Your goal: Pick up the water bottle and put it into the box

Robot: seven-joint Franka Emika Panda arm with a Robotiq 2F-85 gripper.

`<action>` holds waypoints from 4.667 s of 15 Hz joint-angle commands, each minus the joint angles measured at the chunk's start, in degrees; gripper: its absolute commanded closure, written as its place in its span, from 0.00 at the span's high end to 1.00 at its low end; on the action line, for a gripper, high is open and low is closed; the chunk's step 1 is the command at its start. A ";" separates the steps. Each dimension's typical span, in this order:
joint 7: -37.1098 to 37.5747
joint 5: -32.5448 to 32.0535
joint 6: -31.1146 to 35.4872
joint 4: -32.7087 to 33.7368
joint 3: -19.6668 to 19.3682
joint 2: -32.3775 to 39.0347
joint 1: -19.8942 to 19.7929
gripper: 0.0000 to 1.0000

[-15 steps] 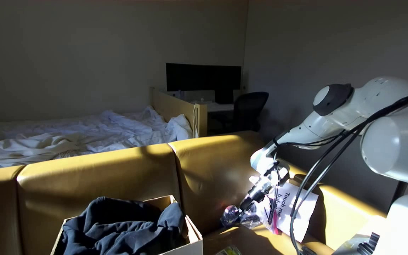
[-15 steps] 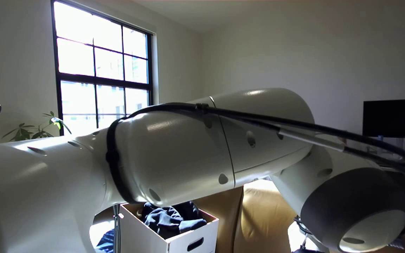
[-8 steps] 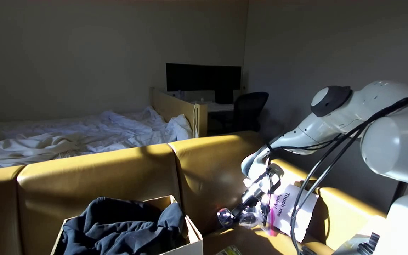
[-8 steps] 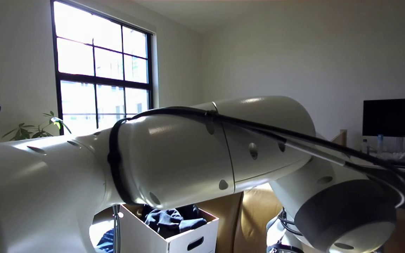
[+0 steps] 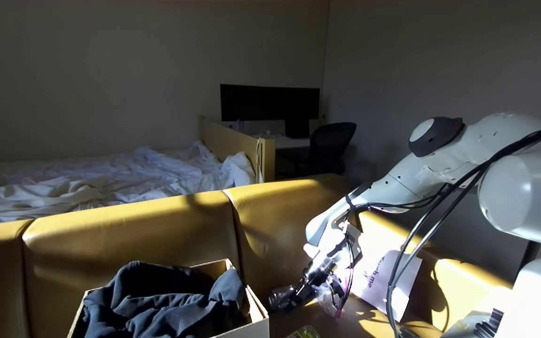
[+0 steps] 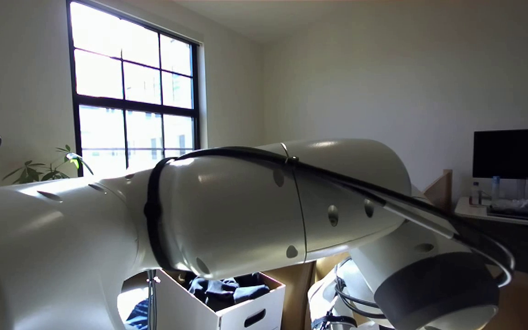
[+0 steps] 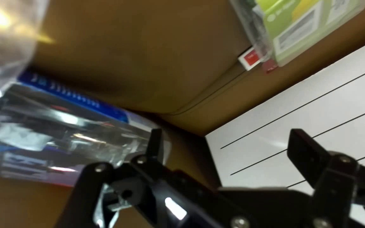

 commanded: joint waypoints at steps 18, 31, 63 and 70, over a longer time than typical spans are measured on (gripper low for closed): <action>17.96 -25.46 29.82 1.35 -22.66 0.39 11.22 1.00; 26.33 -39.73 28.20 -0.26 -19.79 -2.99 7.12 1.00; 28.61 -38.81 15.98 15.32 -24.88 -1.12 29.89 0.37; 37.99 -36.61 15.02 0.82 -31.63 -16.63 40.50 0.37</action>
